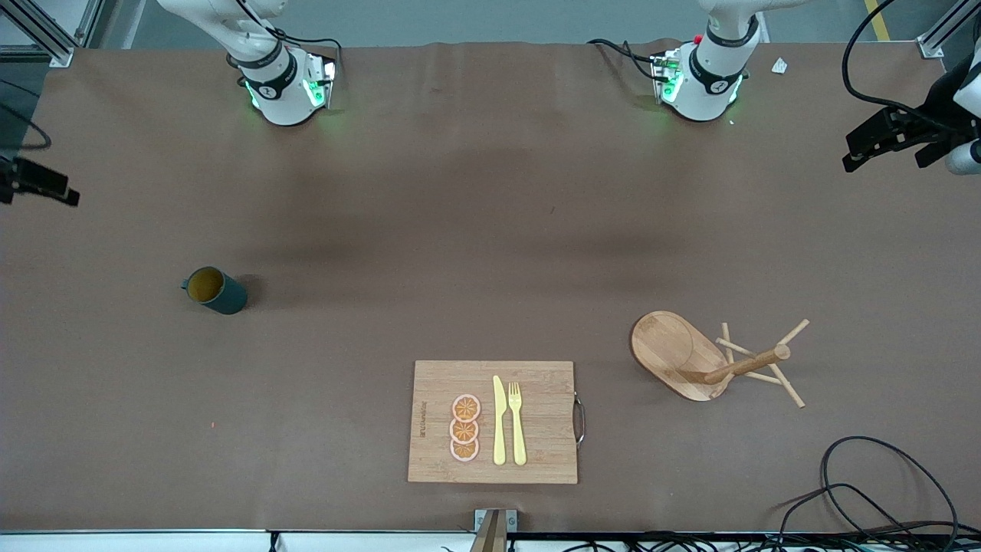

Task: Pass cup and hang on rack

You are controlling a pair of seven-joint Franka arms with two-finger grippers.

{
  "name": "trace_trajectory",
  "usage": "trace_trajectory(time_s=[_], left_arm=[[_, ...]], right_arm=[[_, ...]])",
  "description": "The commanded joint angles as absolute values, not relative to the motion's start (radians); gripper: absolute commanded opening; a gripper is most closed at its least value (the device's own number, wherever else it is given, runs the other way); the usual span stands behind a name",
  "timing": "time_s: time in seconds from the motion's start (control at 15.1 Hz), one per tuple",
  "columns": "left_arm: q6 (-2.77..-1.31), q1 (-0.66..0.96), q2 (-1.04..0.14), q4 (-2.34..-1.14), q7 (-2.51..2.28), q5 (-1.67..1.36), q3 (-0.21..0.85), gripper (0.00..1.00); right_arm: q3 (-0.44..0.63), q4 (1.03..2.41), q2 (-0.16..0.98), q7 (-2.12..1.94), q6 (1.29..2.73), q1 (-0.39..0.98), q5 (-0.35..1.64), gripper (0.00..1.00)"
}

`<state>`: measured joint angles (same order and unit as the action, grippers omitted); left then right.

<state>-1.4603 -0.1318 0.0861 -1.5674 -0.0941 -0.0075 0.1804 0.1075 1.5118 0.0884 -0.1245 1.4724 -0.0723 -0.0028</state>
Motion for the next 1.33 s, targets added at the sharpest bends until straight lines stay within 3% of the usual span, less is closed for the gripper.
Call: trace_trajectory(time_s=[0.0, 0.27, 0.66, 1.06, 1.26], left_arm=[[-1.463, -0.137, 0.094, -1.571, -0.078, -0.017, 0.181, 1.0], [-1.463, -0.137, 0.084, -1.572, -0.078, -0.017, 0.181, 1.0], [-1.465, -0.13, 0.061, -1.569, -0.1, -0.017, 0.189, 1.0], [-1.463, -0.135, 0.058, -1.569, -0.098, -0.017, 0.19, 1.0], [-1.463, -0.138, 0.057, -1.568, -0.097, -0.017, 0.189, 1.0]], right_arm=[[0.094, 1.512, 0.12, -0.293, 1.529, -0.121, -0.008, 1.0], [0.091, 1.721, 0.127, -0.452, 1.768, -0.198, 0.006, 1.0], [0.084, 1.969, 0.185, -0.593, 2.103, -0.166, 0.017, 1.0], [0.083, 1.993, 0.319, -0.709, 2.184, -0.164, 0.115, 0.99], [0.084, 2.045, 0.333, -0.709, 2.275, -0.13, 0.115, 0.95]])
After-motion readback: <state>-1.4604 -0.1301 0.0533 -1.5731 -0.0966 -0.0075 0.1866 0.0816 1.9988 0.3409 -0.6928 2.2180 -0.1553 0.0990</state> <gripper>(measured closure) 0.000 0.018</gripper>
